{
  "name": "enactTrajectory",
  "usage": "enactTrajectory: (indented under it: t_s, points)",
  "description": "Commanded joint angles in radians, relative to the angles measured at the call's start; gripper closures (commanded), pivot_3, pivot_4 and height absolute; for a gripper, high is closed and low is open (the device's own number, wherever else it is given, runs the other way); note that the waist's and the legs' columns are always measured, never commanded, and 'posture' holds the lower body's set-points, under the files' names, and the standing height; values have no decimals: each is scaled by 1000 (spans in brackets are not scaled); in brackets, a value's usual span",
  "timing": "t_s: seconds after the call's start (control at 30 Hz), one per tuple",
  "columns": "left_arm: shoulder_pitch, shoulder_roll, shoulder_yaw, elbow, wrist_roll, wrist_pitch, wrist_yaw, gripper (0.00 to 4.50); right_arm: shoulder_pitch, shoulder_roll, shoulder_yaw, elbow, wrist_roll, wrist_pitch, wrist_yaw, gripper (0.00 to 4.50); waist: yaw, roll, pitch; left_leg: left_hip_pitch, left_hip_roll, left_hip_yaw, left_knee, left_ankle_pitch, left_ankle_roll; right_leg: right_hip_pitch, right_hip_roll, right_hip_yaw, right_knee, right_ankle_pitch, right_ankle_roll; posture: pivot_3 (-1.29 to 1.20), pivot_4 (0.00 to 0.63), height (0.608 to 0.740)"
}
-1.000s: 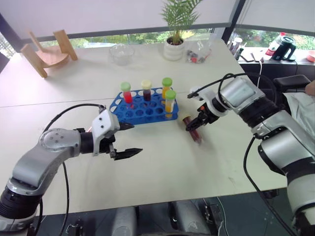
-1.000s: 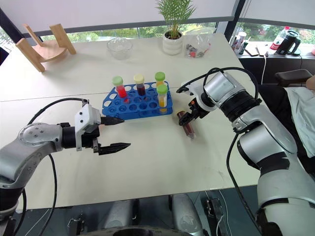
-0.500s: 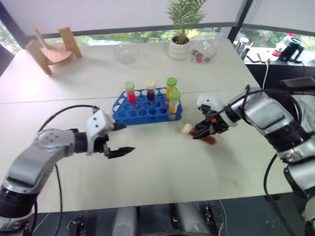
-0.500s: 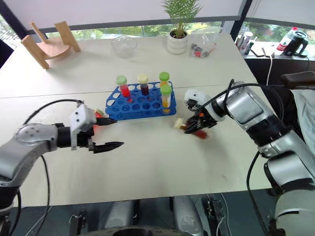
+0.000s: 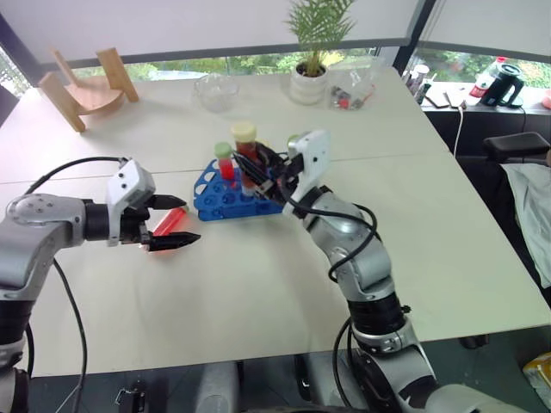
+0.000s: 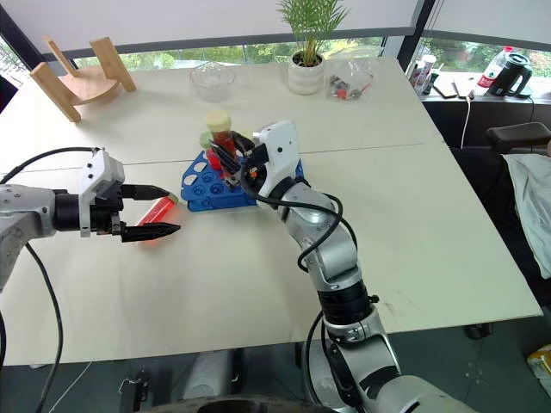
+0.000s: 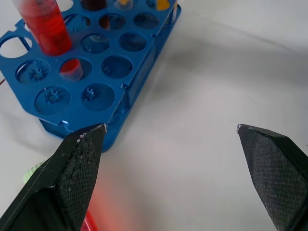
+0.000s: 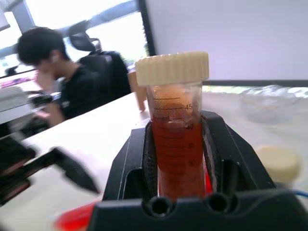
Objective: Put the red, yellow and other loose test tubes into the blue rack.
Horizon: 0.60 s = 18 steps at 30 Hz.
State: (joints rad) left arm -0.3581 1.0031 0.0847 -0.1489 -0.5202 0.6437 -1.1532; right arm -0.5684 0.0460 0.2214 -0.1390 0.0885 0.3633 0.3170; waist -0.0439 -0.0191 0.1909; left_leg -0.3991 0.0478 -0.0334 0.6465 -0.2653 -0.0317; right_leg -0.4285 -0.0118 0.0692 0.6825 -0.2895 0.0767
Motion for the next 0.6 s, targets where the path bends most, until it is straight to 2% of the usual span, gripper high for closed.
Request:
enactTrajectory:
  t_s: [0.03, 0.6]
  points:
    - [-21, 12, -15, -21, 12, 3, -9, 0, -4, 6, 17, 101, -91, -110, -88, 3639, -1, 0, 0, 0, 0, 0, 0, 0, 0, 0, 0, 0, 0, 0, 0, 0, 150, 740]
    - [0, -28, -13, -24, 41, -20, 32, 0, 0, 12, 14, 277, -119, -210, -103, 3639, -2, 0, 0, -1, 0, 0, 0, 0, 0, -1, 0, 0, 0, 0, 0, 0, 150, 740]
